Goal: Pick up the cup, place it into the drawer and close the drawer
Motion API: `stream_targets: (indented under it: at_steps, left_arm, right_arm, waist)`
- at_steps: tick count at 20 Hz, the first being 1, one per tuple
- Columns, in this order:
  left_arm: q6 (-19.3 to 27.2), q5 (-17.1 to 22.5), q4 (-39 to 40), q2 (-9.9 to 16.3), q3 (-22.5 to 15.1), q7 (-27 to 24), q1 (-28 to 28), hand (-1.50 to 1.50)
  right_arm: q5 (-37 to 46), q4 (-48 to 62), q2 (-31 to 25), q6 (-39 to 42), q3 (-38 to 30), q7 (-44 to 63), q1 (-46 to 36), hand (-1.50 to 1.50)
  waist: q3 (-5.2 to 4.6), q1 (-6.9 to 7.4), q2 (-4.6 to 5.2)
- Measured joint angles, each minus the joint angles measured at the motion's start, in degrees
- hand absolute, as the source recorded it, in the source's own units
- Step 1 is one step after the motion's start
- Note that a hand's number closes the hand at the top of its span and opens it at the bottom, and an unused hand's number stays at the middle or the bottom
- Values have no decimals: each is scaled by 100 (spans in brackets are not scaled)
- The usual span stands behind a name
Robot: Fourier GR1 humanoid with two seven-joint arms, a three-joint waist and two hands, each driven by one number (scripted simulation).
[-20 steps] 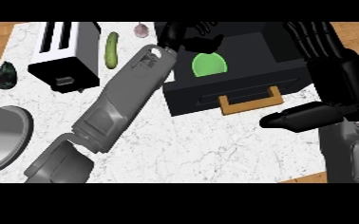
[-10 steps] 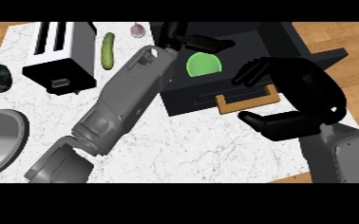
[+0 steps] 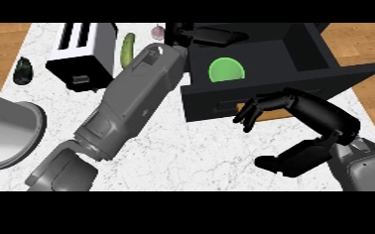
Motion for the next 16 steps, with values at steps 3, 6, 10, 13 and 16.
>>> stream_targets:
  at_steps: [3,6,10,13,16]
  left_arm:
    - [13,108,48,0,32,-131,91,-150]
    - [-51,228,2,7,72,-256,190,-150]
    - [-213,291,-152,11,125,-388,423,-150]
    - [-349,316,-277,55,165,-489,644,-150]
    - [-485,318,-452,151,189,-599,926,-150]
  right_arm:
    - [834,-29,-163,-140,164,-163,83,-150]
    - [1648,322,-136,-462,387,-459,249,-150]
    - [2530,1139,-7,-896,708,-785,237,-150]
    - [3045,1995,102,-1129,954,-1144,52,-150]
    - [3416,3037,152,-1350,1007,-1589,-285,150]
  waist:
    - [1,191,-26]
    - [3,384,-47]
    - [2,631,-79]
    - [3,776,-86]
    - [5,928,-81]
